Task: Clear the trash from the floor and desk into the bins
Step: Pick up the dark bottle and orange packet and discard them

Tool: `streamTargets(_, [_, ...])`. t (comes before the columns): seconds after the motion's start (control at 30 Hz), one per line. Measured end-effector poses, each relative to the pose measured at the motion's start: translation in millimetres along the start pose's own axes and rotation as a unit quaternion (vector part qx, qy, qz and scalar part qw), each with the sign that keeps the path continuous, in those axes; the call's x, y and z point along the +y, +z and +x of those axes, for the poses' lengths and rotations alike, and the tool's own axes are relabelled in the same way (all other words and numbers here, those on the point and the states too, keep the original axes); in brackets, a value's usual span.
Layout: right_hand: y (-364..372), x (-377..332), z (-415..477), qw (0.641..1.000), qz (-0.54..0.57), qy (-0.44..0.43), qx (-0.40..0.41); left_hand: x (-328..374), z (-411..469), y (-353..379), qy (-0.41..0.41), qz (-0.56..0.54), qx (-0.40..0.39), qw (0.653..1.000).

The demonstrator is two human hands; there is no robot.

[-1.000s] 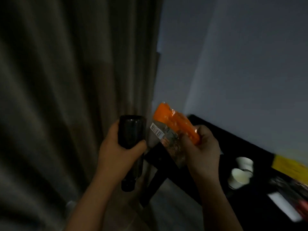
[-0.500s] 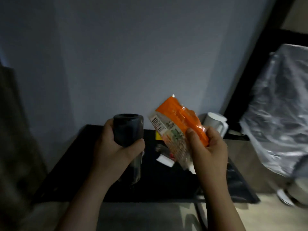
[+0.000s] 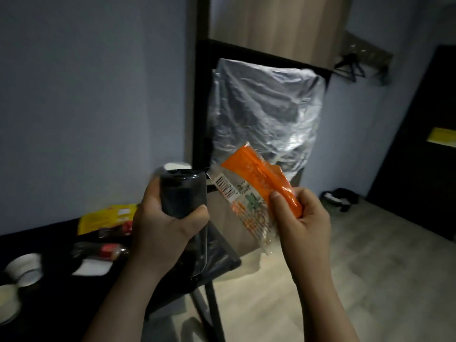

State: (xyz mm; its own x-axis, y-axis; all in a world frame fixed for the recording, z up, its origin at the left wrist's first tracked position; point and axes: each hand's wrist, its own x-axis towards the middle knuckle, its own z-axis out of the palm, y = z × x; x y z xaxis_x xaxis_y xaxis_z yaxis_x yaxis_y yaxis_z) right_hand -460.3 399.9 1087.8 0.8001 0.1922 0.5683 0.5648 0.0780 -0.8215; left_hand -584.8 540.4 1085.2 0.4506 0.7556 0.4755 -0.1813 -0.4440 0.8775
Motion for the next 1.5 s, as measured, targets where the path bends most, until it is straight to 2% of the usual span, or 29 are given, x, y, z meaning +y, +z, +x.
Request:
streamTargets(0.27, [-124.5, 64.1, 55.4, 0.991, -0.079, 0.041, 0.103, -4.2, 5.9, 170.5, 0.007, -0.057, -0.128, 0.990])
streamTargets(0.6, [-172.1, 141.6, 132.6, 0.956, -0.190, 0.064, 0.216, -42.8, 64.8, 325.9, -0.027, -0.128, -0.258, 0.957])
streamTargets(0.83, [-163.1, 178.8, 214.5, 0.948, -0.210, 0.069, 0.229, -60.5, 142.8, 405.7, -0.055, -0.145, -0.297, 0.942])
streamTargets(1.03, [-175.9, 227.7, 260.3, 0.936, -0.229, 0.093, 0.251, -86.3, 174.1, 474.0, -0.067, -0.135, -0.335, 0.930])
streamTargets(1.23, [-218.1, 290.9, 318.1, 0.931, -0.220, 0.099, 0.274, -102.6, 191.4, 566.4, -0.072, -0.127, -0.348, 0.926])
streamTargets(1.5, [-310.6, 369.8, 427.7, 0.931, -0.202, 0.112, 0.283, -108.2, 217.7, 717.8, -0.088, -0.158, -0.349, 0.919])
